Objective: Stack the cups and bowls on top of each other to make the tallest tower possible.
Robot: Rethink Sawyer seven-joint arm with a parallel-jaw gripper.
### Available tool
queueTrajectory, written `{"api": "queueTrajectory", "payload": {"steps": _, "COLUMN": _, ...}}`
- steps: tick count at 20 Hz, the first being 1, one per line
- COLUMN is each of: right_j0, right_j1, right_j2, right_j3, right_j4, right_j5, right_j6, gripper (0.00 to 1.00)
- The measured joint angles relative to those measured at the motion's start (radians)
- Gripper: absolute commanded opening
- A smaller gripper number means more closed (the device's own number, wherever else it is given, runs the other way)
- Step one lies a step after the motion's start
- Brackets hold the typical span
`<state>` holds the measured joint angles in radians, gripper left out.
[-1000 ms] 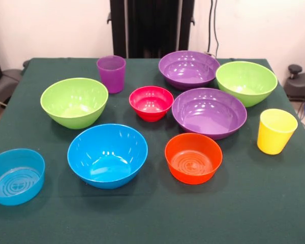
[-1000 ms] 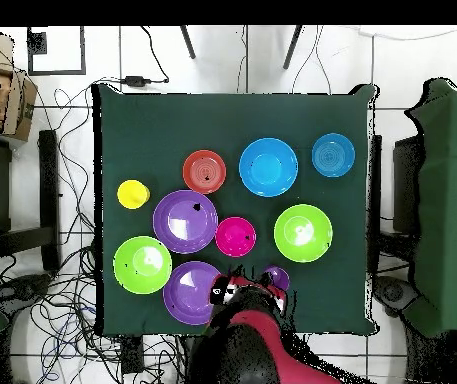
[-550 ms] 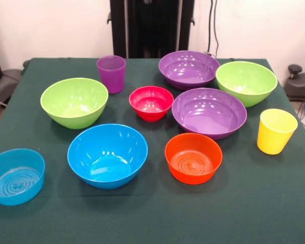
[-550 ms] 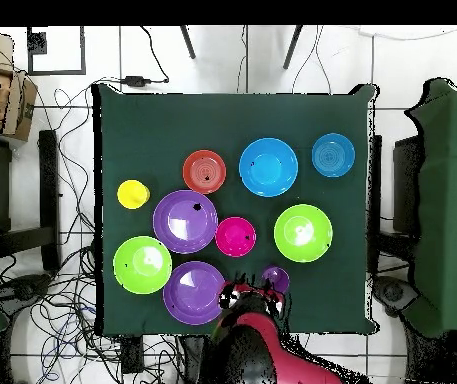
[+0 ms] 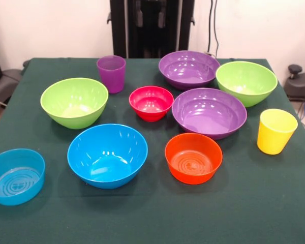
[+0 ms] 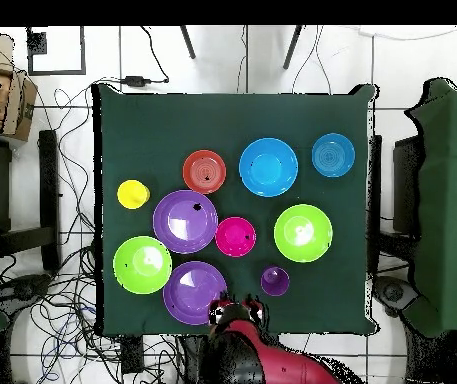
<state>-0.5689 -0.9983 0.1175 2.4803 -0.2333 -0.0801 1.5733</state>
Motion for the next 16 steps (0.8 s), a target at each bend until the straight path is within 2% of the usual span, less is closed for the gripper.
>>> {"api": "queueTrajectory", "payload": {"steps": 4, "right_j0": 0.0, "right_j1": 0.124, "right_j2": -0.005, "right_j3": -0.006, "right_j4": -0.046, "right_j5": -0.089, "right_j6": 0.001, "gripper": 1.0}}
{"api": "queueTrajectory", "payload": {"steps": 9, "right_j0": 0.0, "right_j1": 0.258, "right_j2": -0.008, "right_j3": -0.031, "right_j4": -0.072, "right_j5": -0.168, "right_j6": 0.002, "gripper": 1.0}}
{"api": "queueTrajectory", "payload": {"steps": 16, "right_j0": 0.002, "right_j1": 0.364, "right_j2": -0.017, "right_j3": -0.054, "right_j4": -0.077, "right_j5": -0.21, "right_j6": 0.002, "gripper": 1.0}}
